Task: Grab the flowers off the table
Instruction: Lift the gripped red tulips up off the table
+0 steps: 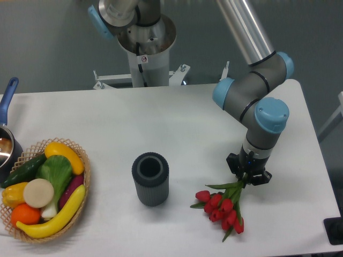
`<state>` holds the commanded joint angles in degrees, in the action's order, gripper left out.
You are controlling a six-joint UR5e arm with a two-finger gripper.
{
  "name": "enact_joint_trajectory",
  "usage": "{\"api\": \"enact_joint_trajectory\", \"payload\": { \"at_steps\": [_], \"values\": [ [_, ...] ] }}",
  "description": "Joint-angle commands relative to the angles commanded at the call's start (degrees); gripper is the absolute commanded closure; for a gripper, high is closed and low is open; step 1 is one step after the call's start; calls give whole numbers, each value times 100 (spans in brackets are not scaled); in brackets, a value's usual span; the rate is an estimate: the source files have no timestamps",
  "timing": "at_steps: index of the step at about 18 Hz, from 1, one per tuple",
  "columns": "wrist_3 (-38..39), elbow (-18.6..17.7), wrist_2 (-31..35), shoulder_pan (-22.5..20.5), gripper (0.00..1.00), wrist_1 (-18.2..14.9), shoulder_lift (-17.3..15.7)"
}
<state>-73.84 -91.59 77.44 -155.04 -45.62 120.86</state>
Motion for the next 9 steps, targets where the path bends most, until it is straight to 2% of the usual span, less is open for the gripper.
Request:
{"api": "enact_joint_trajectory", "payload": {
  "at_steps": [4,7,9],
  "values": [
    [431,88,-1089,-53,86,0,-475],
    [510,141,-1599,-193,86,0,-739],
    [659,167,-2170,-325,86,0,-898]
  ]
}}
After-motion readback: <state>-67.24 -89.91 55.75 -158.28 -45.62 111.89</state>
